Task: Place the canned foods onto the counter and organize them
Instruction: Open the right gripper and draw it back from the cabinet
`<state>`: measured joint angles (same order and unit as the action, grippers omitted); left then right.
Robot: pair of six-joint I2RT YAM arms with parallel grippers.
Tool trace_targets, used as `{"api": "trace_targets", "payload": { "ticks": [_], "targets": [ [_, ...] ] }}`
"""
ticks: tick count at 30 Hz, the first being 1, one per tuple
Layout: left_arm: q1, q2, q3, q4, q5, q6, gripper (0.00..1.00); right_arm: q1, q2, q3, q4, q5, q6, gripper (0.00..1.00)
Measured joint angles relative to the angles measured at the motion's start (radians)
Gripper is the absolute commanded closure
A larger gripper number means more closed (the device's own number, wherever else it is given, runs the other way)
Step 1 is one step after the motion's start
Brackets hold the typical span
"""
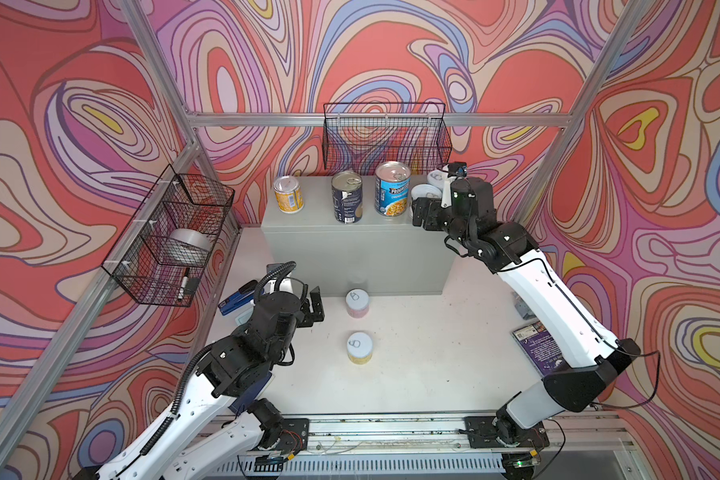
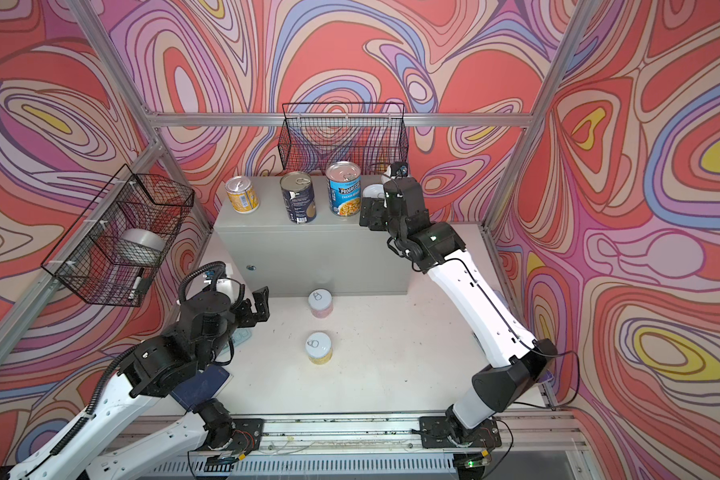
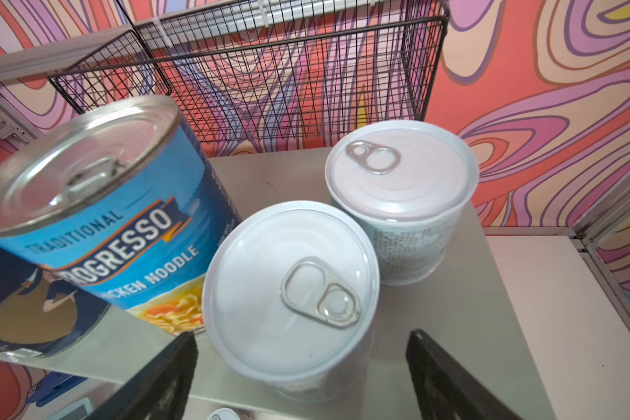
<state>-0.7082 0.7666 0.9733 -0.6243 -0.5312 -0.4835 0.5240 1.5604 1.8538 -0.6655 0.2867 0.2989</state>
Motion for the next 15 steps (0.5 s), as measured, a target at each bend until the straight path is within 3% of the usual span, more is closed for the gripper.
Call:
{"api": "trace_targets", "payload": {
  "ticks": [15],
  "targets": [
    [0.0,0.021,-0.001,0.032,0.063,-0.018,0.0,0.0,-0.192,-0.22,0.061,0.005,-0.019,0.06]
  ]
}}
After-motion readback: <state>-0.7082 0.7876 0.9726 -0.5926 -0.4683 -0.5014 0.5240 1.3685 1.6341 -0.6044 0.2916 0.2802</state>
